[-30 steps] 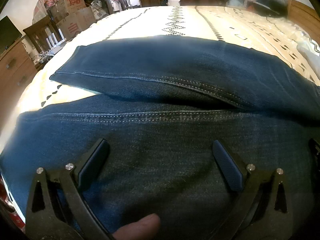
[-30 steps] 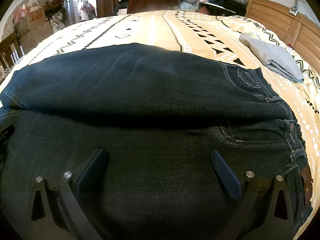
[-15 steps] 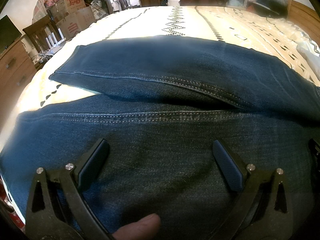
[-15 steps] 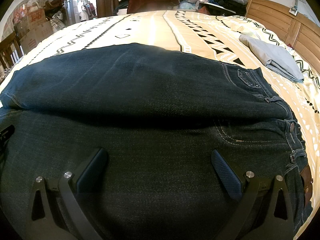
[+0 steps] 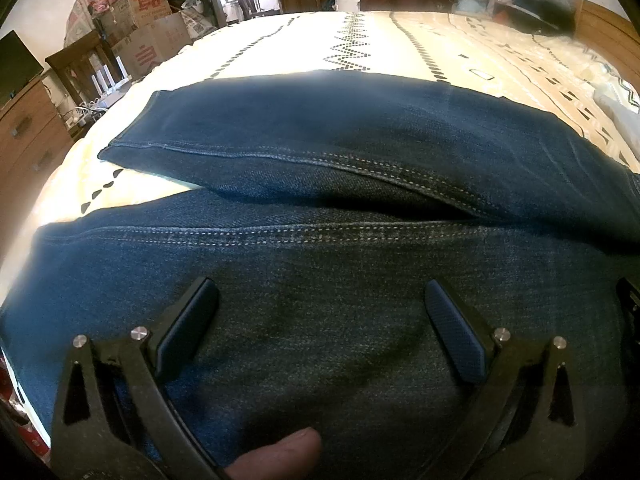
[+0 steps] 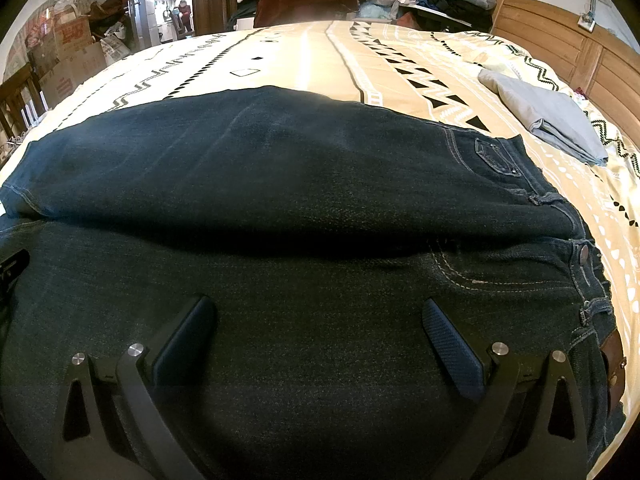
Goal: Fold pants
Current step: 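Position both grippers open over the folded blue jeans near the waistband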
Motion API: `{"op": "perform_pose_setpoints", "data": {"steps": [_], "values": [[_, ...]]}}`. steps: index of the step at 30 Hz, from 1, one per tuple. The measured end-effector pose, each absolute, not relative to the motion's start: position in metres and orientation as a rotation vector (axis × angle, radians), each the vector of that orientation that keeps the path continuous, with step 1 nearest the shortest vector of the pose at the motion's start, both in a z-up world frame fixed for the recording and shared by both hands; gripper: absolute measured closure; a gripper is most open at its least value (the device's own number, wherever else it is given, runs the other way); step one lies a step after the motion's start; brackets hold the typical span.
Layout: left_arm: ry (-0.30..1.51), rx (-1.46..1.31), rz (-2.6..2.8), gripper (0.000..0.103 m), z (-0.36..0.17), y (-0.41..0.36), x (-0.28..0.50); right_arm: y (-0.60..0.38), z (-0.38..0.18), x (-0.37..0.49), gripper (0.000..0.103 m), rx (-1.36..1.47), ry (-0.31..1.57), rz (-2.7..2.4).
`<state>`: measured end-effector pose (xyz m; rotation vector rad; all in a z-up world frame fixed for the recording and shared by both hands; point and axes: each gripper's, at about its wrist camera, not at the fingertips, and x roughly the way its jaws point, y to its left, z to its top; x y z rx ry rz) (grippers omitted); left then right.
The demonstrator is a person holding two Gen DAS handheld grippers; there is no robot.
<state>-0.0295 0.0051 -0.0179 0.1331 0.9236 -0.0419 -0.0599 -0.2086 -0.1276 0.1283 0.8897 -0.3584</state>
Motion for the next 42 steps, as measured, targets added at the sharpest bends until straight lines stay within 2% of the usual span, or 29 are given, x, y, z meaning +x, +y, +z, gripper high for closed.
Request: {"op": "perform_pose_setpoints", "data": {"steps": [42], "values": [[0.994,0.092,-0.057,0.000,-0.026,-0.001,0.011,-0.199,-0.128,-0.054,0.000,0.077,0.913,-0.380]]}}
